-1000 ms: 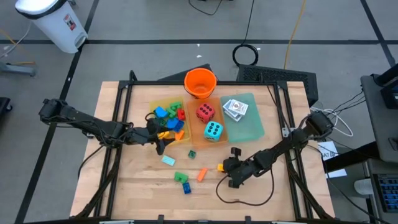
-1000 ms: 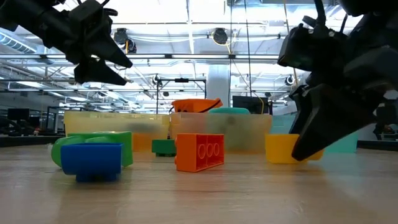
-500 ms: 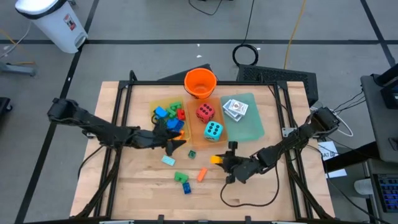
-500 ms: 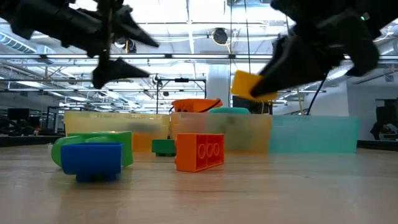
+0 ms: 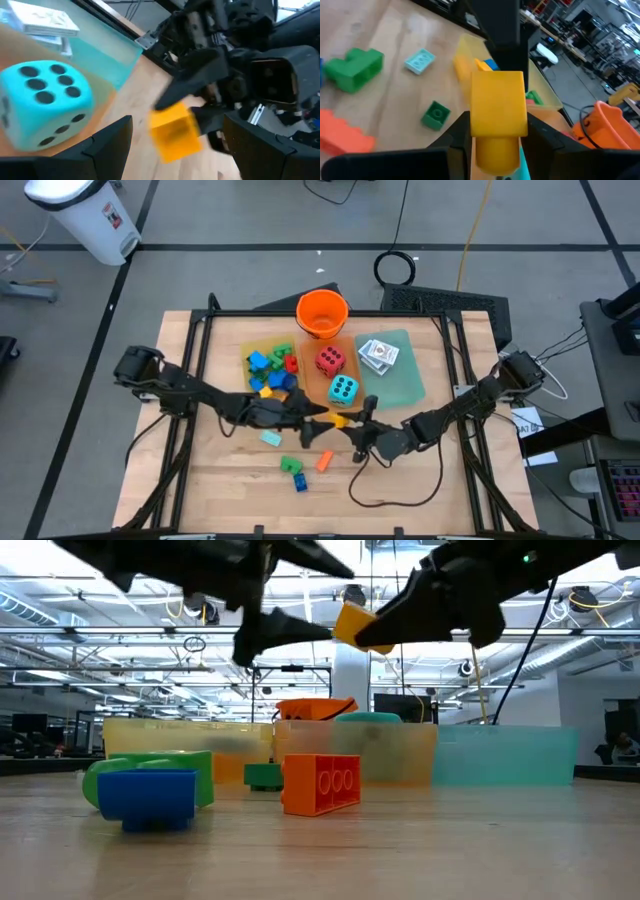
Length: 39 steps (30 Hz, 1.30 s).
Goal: Pick & Place Toys
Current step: Put the yellow game piece into the yellow bin
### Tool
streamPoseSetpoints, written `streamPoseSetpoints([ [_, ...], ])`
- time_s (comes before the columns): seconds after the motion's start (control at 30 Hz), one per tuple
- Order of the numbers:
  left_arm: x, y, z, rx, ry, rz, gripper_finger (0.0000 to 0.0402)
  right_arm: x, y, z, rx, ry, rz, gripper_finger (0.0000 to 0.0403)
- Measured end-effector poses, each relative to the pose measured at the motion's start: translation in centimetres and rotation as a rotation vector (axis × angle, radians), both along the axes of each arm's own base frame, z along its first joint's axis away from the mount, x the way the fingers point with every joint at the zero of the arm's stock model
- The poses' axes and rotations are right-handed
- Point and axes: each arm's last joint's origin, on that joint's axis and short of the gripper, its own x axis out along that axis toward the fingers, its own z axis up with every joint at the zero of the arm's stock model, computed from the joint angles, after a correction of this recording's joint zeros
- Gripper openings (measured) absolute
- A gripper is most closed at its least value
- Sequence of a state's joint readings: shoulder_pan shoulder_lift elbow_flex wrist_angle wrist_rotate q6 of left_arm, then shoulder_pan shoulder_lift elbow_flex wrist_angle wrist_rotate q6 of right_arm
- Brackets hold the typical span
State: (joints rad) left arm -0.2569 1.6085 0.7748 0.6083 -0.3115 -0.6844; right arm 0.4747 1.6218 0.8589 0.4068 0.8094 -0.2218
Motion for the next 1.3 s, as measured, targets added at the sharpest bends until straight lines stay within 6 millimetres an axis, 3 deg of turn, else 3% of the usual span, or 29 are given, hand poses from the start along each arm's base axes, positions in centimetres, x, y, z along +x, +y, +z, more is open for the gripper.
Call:
streamPoseSetpoints([
  [0.23,1.9,-0.2,0.2,0.002,0.0,0.007,0.0312,0.3,-0.4,0.2,-0.006,-0.017,-0.011,0.0095],
  [0.57,2.1,0.5,0.1,-0.012,0.005,0.026,0.0302,0.6,-0.6,0.9,-0.059,-0.056,-0.004,0.0095],
  [0.67,2.1,0.7,0.1,-0.05,0.007,-0.005,0.0265,0.6,-0.6,0.9,-0.067,-0.05,-0.001,0.0095],
  [0.9,2.3,1.6,0.0,-0.096,0.019,-0.021,0.0129,0.6,-0.8,0.7,-0.093,-0.031,-0.007,0.0098],
  [1.07,2.2,2.6,0.3,-0.048,0.04,-0.046,0.0129,0.5,-0.7,0.6,0.036,-0.064,-0.041,0.0139],
  [1.17,1.3,3.4,1.8,0.0,0.049,-0.058,0.0129,-0.5,-0.2,1.7,0.115,-0.114,-0.083,0.0175],
  [1.3,-1.2,4.4,4.5,0.084,0.113,0.046,0.0129,-2.5,0.3,3.2,0.22,-0.106,-0.065,0.0212],
])
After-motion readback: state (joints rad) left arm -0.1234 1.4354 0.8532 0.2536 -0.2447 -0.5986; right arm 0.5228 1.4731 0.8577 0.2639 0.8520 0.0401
